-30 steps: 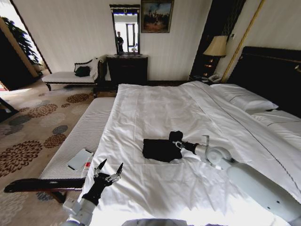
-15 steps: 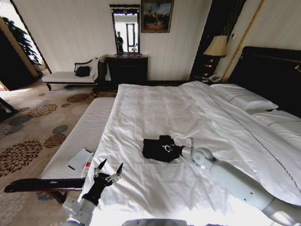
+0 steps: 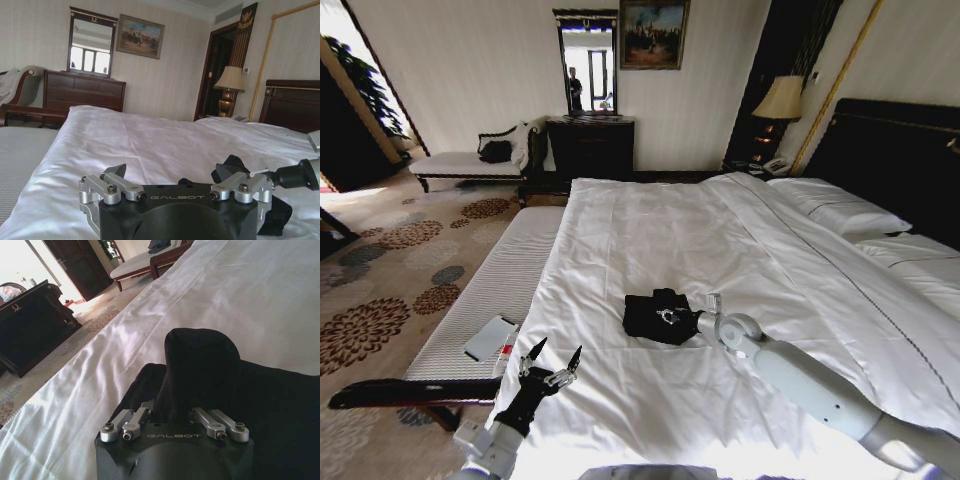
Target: Fold the clothes on the bed.
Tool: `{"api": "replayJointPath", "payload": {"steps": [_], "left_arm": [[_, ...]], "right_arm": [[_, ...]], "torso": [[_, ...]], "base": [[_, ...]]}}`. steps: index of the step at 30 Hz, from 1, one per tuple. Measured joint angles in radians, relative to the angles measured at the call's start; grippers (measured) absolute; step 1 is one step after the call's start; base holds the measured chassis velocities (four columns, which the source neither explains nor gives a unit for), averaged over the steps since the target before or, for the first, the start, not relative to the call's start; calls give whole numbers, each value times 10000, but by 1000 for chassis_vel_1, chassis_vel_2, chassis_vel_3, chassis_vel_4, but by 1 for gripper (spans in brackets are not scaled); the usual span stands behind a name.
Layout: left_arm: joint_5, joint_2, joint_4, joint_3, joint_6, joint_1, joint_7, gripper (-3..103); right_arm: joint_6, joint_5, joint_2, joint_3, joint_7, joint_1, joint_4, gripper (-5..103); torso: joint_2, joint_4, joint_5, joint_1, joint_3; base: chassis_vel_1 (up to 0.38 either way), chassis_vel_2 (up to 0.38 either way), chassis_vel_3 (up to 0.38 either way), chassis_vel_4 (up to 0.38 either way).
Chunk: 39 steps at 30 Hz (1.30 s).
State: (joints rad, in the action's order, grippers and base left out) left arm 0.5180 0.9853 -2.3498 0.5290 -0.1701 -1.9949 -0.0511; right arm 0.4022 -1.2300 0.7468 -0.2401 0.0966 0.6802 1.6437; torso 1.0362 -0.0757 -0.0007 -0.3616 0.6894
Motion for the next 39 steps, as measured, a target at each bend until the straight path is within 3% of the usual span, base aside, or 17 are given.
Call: {"api": "replayJointPath", "payload": {"steps": [4, 10, 13, 19, 25, 29, 30, 33, 38, 39], "left_arm": [[0, 0, 0, 0, 0, 0, 0, 100], [0, 0, 0, 0, 0, 0, 0, 100], [0, 0, 0, 0, 0, 0, 0, 100], [0, 0, 0, 0, 0, 0, 0, 100], [0, 0, 0, 0, 0, 0, 1, 100], [0, 0, 0, 1, 0, 0, 0, 100], [0, 0, 0, 1, 0, 0, 0, 100], [0, 0, 0, -1, 0, 0, 1, 100], [0, 0, 0, -1, 0, 0, 1, 100], [0, 0, 0, 0, -1, 0, 0, 100]], "right_arm": [[-53, 139, 118, -158, -45, -195, 119, 41], [-85, 696, 205, -544, -15, -513, 883, 68], [-89, 770, 198, -584, 17, -538, 1173, 73], [-326, 569, 327, 92, -179, -243, 1720, 98], [-1529, 1845, 659, 1121, -130, 533, 631, 100], [-2787, 3753, 774, 2653, -178, 1719, 236, 100], [-2787, 3753, 774, 2653, -178, 1719, 236, 100], [-3378, 5295, 738, 4181, -694, 2719, 634, 100], [-3959, 6429, 853, 5819, -972, 3811, 1148, 100], [-4114, 6872, 953, 6711, -846, 4572, 1402, 100]], "torso": [[0, 3, 0, 0, 0], [0, 1, 0, 0, 0], [0, 1, 0, -1, 0], [1, 2, -1, 0, -1], [0, 0, 4, -1, -1], [0, -1, 5, 0, -1], [0, -1, 5, 0, -1], [0, -1, 4, 0, -1], [0, 5, 2, -1, -1], [0, 3, -1, 0, -1]], "base": [[0, 0, 0, 0], [0, 0, 0, 0], [0, 0, 0, 0], [0, 0, 0, 0], [0, 0, 0, 0], [0, 0, 0, 0], [0, 0, 0, 0], [0, 0, 0, 0], [0, 0, 0, 0], [0, 0, 0, 0]]}}
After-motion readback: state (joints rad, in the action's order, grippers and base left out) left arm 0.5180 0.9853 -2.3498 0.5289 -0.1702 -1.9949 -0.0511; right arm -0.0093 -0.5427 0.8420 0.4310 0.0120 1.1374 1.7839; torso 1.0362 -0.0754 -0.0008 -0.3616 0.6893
